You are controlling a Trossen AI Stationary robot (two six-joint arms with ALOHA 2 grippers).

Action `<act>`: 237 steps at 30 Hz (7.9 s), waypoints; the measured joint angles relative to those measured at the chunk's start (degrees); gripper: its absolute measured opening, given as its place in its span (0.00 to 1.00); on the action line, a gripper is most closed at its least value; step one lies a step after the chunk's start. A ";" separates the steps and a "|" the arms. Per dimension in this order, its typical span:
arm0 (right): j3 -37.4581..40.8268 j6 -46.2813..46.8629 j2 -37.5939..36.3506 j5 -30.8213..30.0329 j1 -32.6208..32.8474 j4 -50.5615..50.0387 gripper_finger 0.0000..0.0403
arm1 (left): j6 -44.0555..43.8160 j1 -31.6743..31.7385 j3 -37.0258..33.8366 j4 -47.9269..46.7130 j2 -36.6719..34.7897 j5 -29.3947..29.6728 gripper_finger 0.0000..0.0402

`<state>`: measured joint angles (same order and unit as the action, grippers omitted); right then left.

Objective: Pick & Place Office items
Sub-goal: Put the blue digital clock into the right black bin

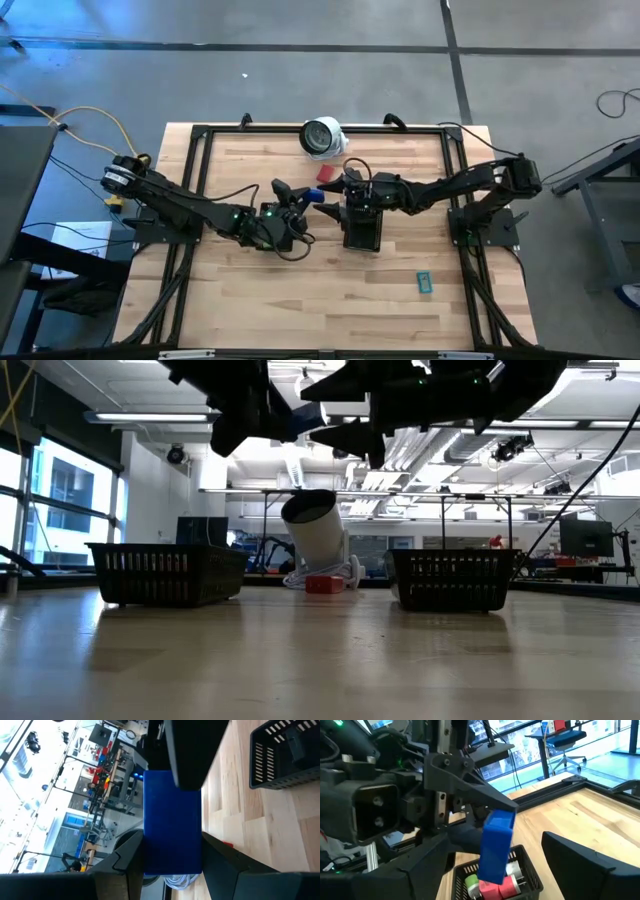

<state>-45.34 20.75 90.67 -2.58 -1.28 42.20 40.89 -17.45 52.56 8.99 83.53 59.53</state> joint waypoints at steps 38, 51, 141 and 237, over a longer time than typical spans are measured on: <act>0.02 -0.32 -0.02 2.05 -0.68 0.09 0.12 | -0.10 0.02 0.00 -0.07 0.00 -1.92 0.37; 0.07 0.22 -0.04 4.34 -1.51 0.06 0.12 | -0.59 -0.66 0.00 0.12 0.00 -1.99 0.38; 0.02 -2.95 -16.20 -2.43 8.52 -42.66 0.12 | -37.82 18.95 11.44 -17.52 2.28 -74.83 0.53; -25.49 -19.12 -9.00 1.08 5.08 -72.35 0.40 | -30.16 16.60 24.76 -38.09 6.58 -58.48 0.14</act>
<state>-70.83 1.63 81.67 -1.50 3.80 -30.15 10.72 -0.86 77.32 -29.10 90.11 1.05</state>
